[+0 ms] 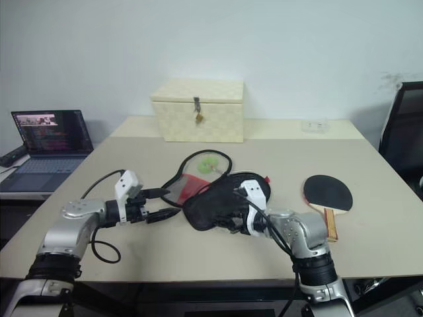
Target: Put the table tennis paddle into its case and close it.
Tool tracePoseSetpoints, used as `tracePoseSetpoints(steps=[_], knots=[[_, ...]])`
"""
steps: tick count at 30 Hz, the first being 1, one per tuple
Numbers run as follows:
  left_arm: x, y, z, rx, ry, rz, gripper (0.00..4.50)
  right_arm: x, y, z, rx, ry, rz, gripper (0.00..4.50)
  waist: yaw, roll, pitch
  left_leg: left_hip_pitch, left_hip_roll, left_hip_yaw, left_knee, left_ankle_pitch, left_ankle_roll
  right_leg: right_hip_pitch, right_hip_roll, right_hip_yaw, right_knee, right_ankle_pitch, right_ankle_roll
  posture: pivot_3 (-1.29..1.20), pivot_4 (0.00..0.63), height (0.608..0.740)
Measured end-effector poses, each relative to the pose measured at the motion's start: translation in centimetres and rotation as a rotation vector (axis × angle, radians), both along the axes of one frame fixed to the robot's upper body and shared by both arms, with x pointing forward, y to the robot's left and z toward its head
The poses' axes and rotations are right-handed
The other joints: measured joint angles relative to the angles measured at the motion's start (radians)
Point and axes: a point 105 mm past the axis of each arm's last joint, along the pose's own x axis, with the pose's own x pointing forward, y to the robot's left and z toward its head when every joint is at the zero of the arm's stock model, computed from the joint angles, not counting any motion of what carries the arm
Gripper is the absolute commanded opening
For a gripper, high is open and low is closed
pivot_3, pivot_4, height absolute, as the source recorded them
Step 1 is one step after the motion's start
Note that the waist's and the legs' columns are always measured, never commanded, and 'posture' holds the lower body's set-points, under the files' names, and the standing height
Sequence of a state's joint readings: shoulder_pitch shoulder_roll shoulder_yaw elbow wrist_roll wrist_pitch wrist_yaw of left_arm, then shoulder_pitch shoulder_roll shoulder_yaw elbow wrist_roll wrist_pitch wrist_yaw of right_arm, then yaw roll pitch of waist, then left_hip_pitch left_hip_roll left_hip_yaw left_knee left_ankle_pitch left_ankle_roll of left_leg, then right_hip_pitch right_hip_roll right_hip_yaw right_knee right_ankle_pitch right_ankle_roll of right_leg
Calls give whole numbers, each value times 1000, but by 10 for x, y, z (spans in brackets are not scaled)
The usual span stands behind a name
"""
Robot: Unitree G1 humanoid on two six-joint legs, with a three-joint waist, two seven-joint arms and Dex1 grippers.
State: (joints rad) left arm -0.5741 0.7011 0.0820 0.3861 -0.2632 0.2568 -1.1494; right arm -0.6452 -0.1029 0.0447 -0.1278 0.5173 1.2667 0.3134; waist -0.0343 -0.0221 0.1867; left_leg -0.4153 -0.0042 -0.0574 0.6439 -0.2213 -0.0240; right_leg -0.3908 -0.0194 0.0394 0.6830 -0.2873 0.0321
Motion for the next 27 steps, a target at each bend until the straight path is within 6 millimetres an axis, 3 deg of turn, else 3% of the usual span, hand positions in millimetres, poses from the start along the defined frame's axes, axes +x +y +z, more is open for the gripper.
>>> tracePoseSetpoints(steps=[8,27], knots=[[1,-2,2,4,-9,-8,4468,-7,22,-24,-39,56,18,4500,-1,0,0,0,0,0,0,0,0,0,0,0,0,0,0,0,150,740],[1,-2,2,14,-19,-11,4468,24,44,-22,-30,3,-119,4500,-6,0,0,1,0,0,0,0,0,0,0,0,1,0,0,0,150,740]])
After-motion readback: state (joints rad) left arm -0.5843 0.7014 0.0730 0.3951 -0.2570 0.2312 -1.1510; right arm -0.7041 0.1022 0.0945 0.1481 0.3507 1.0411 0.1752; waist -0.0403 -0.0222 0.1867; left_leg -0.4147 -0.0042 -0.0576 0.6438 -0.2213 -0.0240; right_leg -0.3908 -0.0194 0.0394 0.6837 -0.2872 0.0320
